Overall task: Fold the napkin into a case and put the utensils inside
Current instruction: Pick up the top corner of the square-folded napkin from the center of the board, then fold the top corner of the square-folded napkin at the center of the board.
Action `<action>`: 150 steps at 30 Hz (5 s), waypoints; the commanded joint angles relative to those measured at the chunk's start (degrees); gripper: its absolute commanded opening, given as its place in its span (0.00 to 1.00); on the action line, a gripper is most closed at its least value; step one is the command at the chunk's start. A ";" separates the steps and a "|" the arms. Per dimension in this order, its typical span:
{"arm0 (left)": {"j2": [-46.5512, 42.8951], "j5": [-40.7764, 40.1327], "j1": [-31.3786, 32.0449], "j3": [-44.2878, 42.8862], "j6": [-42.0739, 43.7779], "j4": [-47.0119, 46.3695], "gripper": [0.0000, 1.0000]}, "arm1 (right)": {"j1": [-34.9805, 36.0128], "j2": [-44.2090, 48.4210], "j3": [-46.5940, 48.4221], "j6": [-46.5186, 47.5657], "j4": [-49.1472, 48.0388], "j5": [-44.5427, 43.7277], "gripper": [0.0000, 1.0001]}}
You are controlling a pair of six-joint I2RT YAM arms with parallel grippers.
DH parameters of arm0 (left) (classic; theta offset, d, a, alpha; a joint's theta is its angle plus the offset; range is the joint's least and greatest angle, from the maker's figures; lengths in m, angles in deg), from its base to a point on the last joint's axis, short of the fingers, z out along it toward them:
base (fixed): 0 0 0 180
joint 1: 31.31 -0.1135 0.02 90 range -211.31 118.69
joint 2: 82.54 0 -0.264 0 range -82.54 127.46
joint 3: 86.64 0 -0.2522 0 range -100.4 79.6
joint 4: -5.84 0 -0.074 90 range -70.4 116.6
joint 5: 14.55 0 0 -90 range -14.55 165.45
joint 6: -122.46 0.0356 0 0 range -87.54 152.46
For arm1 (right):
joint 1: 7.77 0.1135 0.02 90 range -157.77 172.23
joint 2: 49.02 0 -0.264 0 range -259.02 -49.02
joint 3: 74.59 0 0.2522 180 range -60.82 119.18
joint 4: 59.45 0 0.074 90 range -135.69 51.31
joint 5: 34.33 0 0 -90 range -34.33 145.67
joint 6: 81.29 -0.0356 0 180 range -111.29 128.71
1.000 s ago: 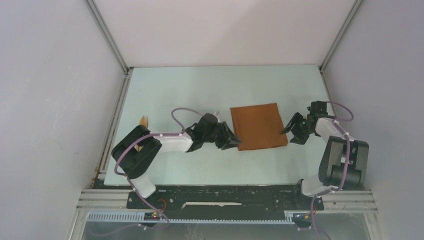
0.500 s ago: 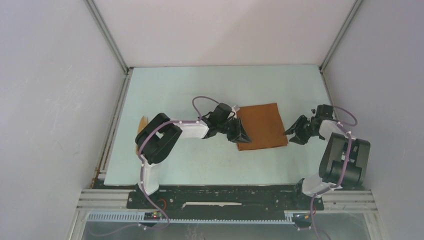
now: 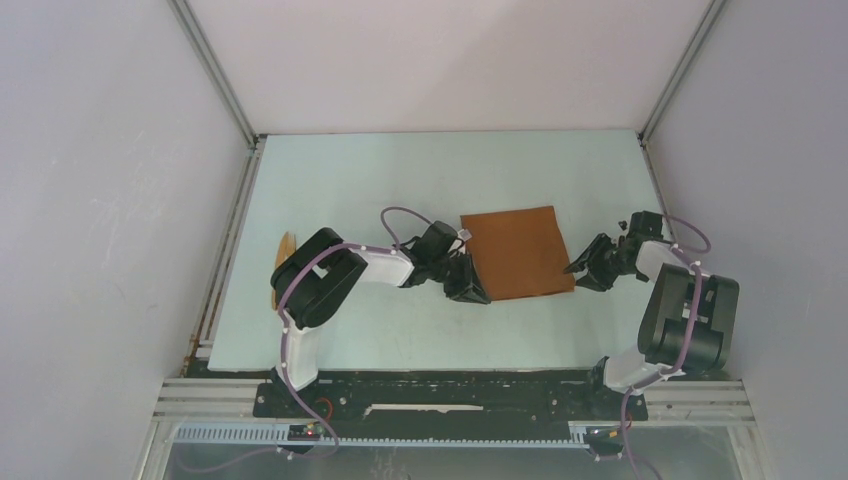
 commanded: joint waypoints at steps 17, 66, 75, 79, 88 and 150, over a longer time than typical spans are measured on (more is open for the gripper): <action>-0.76 -0.69 -0.84 1.83 0.97 -2.33 0.17 | 1.48 3.83 -0.08 1.30 0.80 -1.54 0.54; -1.63 -0.90 -0.92 3.21 -0.01 -4.34 0.15 | 3.80 3.40 -0.50 1.47 2.15 -5.89 0.44; -1.56 -0.70 -0.92 3.00 -0.04 -4.43 0.15 | 3.93 3.56 -1.00 1.46 1.83 -5.20 0.34; -1.76 -0.78 -0.94 3.20 0.08 -4.43 0.15 | 3.94 3.46 -1.06 1.46 1.89 -5.61 0.34; -4.93 -1.28 -0.93 2.95 1.01 -3.58 0.19 | 4.02 3.94 -0.90 1.56 1.25 -5.18 0.00; -0.82 -2.76 -2.53 10.77 -1.76 -9.30 0.02 | 31.65 -35.54 40.60 -12.69 -16.15 7.06 0.00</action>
